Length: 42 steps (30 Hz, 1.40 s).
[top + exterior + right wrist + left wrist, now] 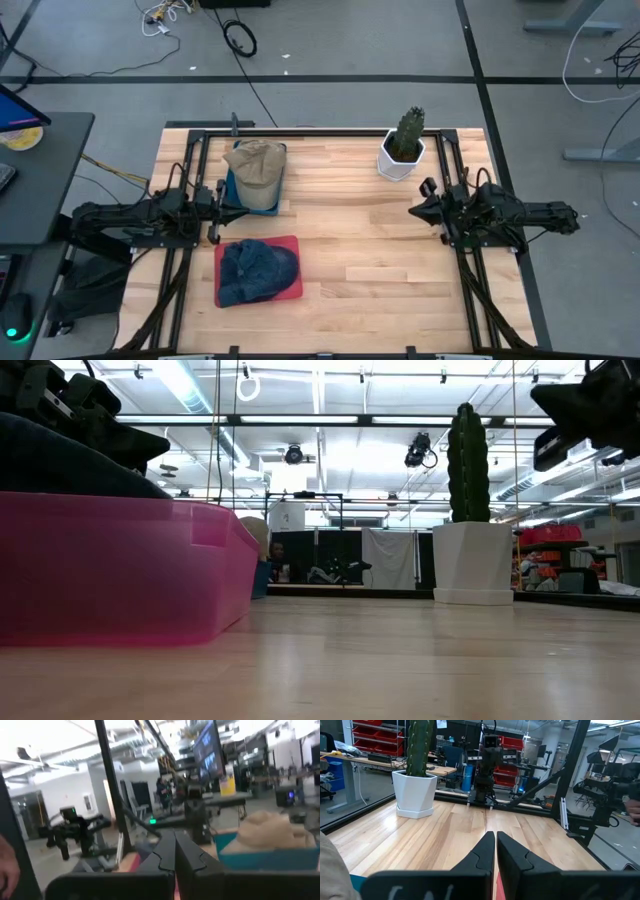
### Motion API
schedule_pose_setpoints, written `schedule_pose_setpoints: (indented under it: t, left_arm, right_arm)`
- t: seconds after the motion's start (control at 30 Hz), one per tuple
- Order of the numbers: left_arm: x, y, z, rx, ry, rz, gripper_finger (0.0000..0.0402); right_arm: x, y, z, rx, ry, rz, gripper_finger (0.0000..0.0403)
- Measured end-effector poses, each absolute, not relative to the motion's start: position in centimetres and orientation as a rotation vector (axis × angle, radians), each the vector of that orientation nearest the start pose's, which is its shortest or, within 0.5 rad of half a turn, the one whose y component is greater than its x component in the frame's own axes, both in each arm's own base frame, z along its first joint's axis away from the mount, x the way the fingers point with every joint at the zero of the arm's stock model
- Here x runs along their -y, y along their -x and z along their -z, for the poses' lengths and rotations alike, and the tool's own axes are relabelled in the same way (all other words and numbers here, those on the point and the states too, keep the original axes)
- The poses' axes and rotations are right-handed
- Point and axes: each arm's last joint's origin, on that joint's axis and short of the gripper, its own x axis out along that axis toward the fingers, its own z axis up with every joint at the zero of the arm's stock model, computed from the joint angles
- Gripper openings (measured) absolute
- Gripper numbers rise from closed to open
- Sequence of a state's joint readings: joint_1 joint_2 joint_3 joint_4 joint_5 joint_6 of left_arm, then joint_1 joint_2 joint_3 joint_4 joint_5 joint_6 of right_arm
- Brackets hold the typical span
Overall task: Pick & Place hat
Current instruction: Return to Home Position
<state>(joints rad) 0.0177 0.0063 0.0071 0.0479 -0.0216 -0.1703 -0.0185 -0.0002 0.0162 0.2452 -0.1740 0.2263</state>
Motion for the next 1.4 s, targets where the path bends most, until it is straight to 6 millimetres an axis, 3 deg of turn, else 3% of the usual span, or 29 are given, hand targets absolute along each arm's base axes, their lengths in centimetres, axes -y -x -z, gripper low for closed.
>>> schedule_pose_setpoints:
  t: [0.4,0.8,1.4]
  left_arm:
    - [-0.2,-9.8,-17.0,0.052,0.170,-0.035,0.0021]
    - [-0.2,-9.8,-17.0,0.052,0.170,-0.035,0.0021]
    - [-0.2,-9.8,-17.0,0.052,0.170,-0.035,0.0021]
  right_arm:
    - [-0.2,-9.6,-17.2,0.038,-0.154,-0.120,0.0000]
    - [0.0,-9.7,-17.2,0.040,-0.054,-0.052,0.0000]
    - [0.0,-9.7,-17.1,0.036,-0.134,-0.053,0.0016]
